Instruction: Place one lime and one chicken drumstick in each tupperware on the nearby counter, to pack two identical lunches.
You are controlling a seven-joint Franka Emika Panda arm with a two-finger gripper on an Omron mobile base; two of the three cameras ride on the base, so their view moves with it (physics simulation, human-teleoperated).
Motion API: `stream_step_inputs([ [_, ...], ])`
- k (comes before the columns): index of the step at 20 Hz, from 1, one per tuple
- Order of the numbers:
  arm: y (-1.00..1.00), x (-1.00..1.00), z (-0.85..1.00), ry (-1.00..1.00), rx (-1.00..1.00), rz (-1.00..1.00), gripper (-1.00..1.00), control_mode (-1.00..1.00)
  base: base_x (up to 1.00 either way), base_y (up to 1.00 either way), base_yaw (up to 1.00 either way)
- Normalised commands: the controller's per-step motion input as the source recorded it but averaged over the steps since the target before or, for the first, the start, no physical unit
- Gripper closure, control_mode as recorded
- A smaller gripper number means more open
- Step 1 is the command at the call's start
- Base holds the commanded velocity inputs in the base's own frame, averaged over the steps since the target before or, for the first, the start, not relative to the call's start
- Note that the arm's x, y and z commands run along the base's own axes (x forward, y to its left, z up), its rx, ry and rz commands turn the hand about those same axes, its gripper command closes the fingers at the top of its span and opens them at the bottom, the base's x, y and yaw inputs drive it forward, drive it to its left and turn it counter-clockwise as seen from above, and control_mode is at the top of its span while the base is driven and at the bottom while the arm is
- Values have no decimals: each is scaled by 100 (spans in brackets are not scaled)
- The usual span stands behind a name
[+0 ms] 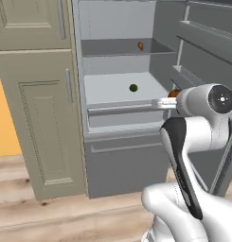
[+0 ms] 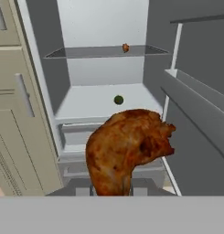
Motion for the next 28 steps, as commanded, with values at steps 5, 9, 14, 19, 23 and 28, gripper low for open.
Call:
stream_step_inputs([
  [5, 0, 0, 0, 0, 0, 0, 100, 100, -100, -57, 0],
  [9, 0, 0, 0, 0, 0, 0, 100, 100, -77, -90, 0],
  [14, 0, 0, 0, 0, 0, 0, 100, 100, -41, -100, -2],
  [19, 0, 0, 0, 0, 0, 0, 100, 100, -17, -100, -1],
  [23, 0, 0, 0, 0, 0, 0, 100, 100, -12, -99, 0],
  [28, 0, 0, 0, 0, 0, 0, 100, 100, -2, -72, 0],
])
